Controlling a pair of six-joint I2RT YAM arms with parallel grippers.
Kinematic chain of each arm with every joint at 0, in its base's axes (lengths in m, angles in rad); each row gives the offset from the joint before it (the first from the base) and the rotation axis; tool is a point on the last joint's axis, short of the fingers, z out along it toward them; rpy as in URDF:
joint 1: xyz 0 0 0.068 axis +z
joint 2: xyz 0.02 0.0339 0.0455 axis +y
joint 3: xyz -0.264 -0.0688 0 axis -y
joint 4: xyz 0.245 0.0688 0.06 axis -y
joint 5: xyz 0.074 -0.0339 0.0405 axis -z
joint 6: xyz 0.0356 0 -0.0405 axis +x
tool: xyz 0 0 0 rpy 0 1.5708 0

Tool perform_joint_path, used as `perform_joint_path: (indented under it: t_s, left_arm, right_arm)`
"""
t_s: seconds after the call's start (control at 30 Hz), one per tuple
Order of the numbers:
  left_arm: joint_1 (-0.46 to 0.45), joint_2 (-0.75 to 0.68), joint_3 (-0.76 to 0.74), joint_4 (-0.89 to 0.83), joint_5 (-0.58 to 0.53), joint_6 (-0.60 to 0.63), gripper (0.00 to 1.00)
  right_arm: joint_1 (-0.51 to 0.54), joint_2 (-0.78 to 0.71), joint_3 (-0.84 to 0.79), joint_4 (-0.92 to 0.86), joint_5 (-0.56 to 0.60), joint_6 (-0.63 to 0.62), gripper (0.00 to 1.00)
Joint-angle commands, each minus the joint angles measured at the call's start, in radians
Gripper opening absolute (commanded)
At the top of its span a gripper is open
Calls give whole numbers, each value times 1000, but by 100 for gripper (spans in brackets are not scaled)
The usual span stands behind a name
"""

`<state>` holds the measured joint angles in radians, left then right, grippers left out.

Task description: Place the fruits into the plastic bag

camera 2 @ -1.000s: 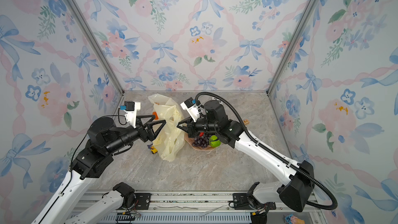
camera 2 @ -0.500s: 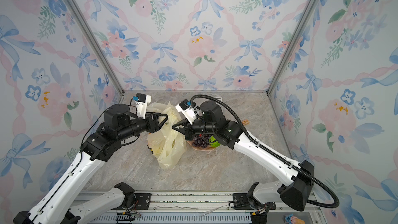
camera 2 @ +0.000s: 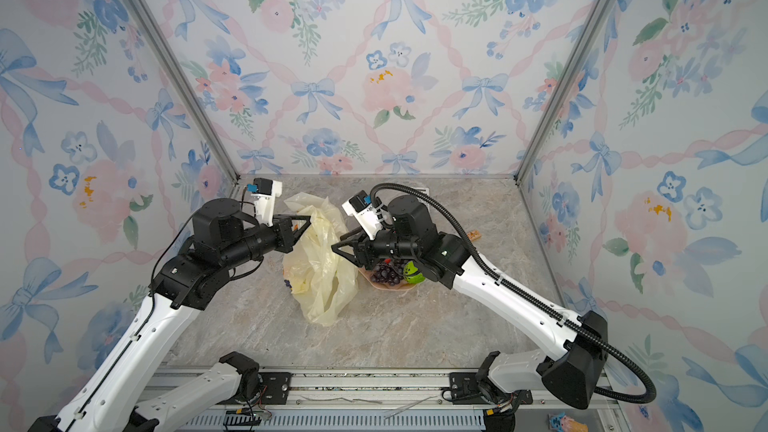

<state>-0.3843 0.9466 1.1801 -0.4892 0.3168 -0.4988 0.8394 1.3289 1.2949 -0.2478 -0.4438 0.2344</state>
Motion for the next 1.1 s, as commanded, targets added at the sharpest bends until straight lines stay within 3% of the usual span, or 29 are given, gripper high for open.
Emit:
perform_joint_path:
  t_s: [0.0,0.2,0.3,0.57,0.8,0.9,0.93,1.07]
  left_arm:
    - [36,-23,-16,13,82,-8,0]
    - [95,-37,-66,89,248,-39,0]
    - [121,-42,-71,91,289,-46,0]
    - [140,-59,-105,142,340,-108,0]
    - [141,-59,-103,143,366,-113,0]
    - [143,-57,-107,142,374,-110,0]
    - [142,-56,-109,141,375,-109,0]
    - [159,-56,-114,141,375,-97,0]
  right_arm:
    - [-7,-70,-13,-71,91,46,83]
    - [0,-208,-98,-168,216,32,98]
    - [25,-219,-103,-219,219,-6,98]
    - [229,-107,-64,-205,395,-103,98]
    - [266,61,45,-220,481,-168,97]
    - [267,81,54,-198,507,-174,87]
    - [268,80,55,-188,519,-171,78]
    - [265,40,26,-162,586,-147,20]
